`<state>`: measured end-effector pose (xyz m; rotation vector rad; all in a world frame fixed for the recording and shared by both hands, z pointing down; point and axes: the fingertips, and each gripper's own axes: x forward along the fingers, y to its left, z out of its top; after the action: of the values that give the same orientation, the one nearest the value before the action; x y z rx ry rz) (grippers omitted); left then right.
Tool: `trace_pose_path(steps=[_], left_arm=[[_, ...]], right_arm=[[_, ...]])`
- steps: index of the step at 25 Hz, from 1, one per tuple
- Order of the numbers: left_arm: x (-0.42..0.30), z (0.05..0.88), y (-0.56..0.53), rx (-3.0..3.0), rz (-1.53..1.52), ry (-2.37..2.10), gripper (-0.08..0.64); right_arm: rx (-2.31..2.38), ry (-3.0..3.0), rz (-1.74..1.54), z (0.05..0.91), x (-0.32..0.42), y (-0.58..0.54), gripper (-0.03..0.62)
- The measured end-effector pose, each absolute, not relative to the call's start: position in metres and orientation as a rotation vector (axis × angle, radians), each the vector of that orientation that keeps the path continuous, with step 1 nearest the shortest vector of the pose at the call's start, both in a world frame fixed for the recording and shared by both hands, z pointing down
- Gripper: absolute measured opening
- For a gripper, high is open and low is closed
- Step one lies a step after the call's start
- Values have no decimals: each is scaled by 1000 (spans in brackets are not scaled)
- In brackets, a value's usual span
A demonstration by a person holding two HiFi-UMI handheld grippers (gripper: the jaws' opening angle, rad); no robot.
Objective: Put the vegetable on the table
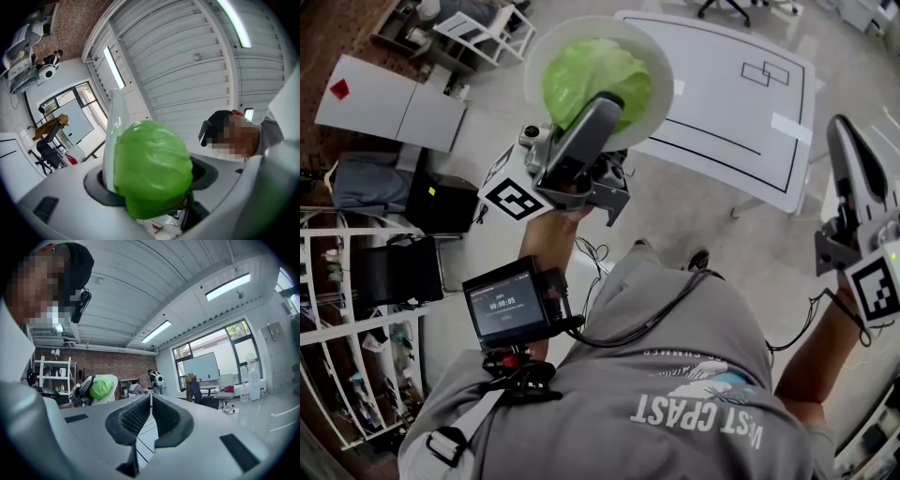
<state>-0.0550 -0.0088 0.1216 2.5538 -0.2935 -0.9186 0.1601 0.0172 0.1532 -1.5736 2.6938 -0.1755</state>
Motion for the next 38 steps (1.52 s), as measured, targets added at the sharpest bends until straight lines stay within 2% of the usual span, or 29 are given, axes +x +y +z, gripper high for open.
trace_pose_path(steps=[15,24,33,38], left_arm=[[-79,118,-80,2535,-866,-145,359],[-121,112,-197,2523,-842,-86,359],[-120,129,-197,2722,-705,-119,359],[-96,119,-185,2855,-684,-172,359]], right_arm=[[-1663,2615,-194,140,123,-31,9],[-1757,2579,-192,129,75,-133,9],[-1840,2560,-113,149,53,-134,9],[-1765,2612,-147,146,39,-145,9]])
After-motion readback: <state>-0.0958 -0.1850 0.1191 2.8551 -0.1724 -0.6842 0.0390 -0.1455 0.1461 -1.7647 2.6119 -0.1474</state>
